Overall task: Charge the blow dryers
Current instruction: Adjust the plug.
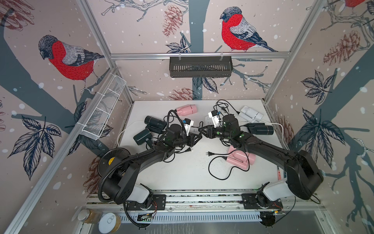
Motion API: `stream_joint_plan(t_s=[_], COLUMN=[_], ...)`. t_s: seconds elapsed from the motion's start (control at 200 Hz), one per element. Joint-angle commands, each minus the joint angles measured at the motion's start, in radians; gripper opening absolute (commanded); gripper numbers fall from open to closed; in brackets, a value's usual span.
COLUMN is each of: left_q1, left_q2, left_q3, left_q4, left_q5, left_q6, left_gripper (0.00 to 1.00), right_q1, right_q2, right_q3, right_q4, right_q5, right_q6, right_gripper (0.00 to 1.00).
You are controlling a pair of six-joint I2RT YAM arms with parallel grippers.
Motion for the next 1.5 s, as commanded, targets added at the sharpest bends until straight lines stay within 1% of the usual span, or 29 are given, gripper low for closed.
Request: stream_joint_plan(t_s=[0.0,0.25,0.545,0.62,0.79,0.81,0.846,0.966,1.041,1.126,1.146,1.216,1.296,1.411,1.461,1.491], left_q1=[0.001,0.000,-0.010,-0.011,-0.011,-0.011,-0.011,-0.011,-0.011,-0.010,-0.010,-0.003,0.010,0.028,0.044,0.057], left_q2=[-0.012,-0.028,-0.028,-0.028,-0.043,-0.044,-0.048,-0.057,-0.066,-0.090,-0.098,-0.134,-0.174,-0.228,-0.255,-0.274], left_q3=[0.007,0.000,-0.009,-0.010,-0.018,-0.018,-0.018,-0.021,-0.021,-0.028,-0.032,-0.053,-0.073,-0.091,-0.106,-0.120], left_q4=[-0.041,-0.036,-0.035,-0.041,-0.050,-0.053,-0.060,-0.077,-0.088,-0.105,-0.107,-0.112,-0.124,-0.161,-0.167,-0.166], left_q5=[-0.028,-0.036,-0.037,-0.044,-0.076,-0.082,-0.096,-0.142,-0.155,-0.181,-0.192,-0.224,-0.234,-0.253,-0.257,-0.259], left_q6=[0.053,0.062,0.069,0.071,0.075,0.075,0.074,0.058,0.046,0.018,0.010,-0.027,-0.051,-0.063,-0.075,-0.085], left_gripper=[0.16,0.16,0.16,0.16,0.17,0.17,0.19,0.26,0.36,0.46,0.49,0.67,0.80,0.95,0.99,1.00], right_q1=[0.001,0.012,0.022,0.024,0.031,0.031,0.032,0.031,0.029,0.030,0.030,0.032,0.031,0.035,0.040,0.043], right_q2=[0.004,0.051,0.104,0.116,0.129,0.128,0.124,0.111,0.104,0.110,0.112,0.131,0.165,0.229,0.262,0.279], right_q3=[0.027,0.072,0.104,0.110,0.110,0.109,0.108,0.109,0.115,0.122,0.124,0.134,0.146,0.182,0.207,0.218], right_q4=[-0.148,-0.222,-0.189,-0.181,-0.173,-0.172,-0.170,-0.161,-0.153,-0.138,-0.133,-0.111,-0.072,-0.036,-0.022,-0.019], right_q5=[-0.030,-0.023,-0.034,-0.040,-0.031,-0.026,-0.013,0.064,0.137,0.249,0.272,0.359,0.428,0.503,0.532,0.552], right_q6=[-0.054,-0.065,-0.053,-0.044,-0.029,-0.027,-0.023,-0.010,-0.007,-0.008,-0.008,-0.008,-0.007,-0.005,-0.009,-0.009], right_gripper=[0.38,0.37,0.31,0.28,0.14,0.11,0.09,0.06,0.04,0.04,0.03,0.03,0.03,0.02,0.02,0.02])
